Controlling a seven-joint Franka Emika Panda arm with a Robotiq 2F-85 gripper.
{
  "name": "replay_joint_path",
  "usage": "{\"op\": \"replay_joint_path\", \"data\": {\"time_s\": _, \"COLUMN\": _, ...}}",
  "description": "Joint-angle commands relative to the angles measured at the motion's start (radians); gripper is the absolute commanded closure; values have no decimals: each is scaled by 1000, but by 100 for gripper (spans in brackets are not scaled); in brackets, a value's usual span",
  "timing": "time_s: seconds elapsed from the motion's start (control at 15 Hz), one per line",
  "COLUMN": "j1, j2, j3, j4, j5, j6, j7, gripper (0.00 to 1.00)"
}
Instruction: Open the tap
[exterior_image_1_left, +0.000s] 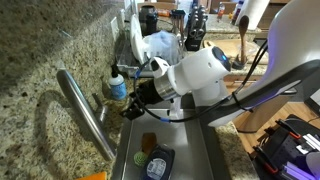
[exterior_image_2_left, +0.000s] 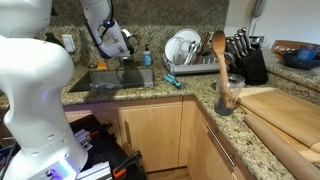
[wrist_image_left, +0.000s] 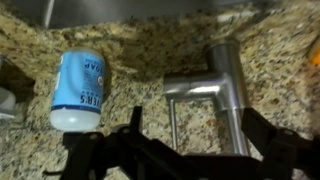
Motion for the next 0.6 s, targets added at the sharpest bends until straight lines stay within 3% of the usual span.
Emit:
{"op": "replay_joint_path", "data": {"time_s": 0.0, "j1": 35, "j2": 16, "j3": -50, "j4": 18, "j5": 43, "j6": 48, "j7": -1, "gripper": 0}}
{"op": "replay_joint_path", "data": {"time_s": 0.27, "j1": 50, "j2": 26, "j3": -61, "j4": 33, "j5": 55, "j6": 34, "j7": -2, "gripper": 0}}
{"op": "replay_joint_path", "data": {"time_s": 0.33, "j1": -87, "j2": 41, "j3": 126, "j4": 67, "j5": 176, "j6": 19, "j7": -180, "gripper": 0}}
{"op": "replay_joint_path", "data": {"time_s": 0.53, "j1": -174, "j2": 130, "j3": 253, "j4": 198, "j5": 263, "j6": 14, "j7": -290, "gripper": 0}}
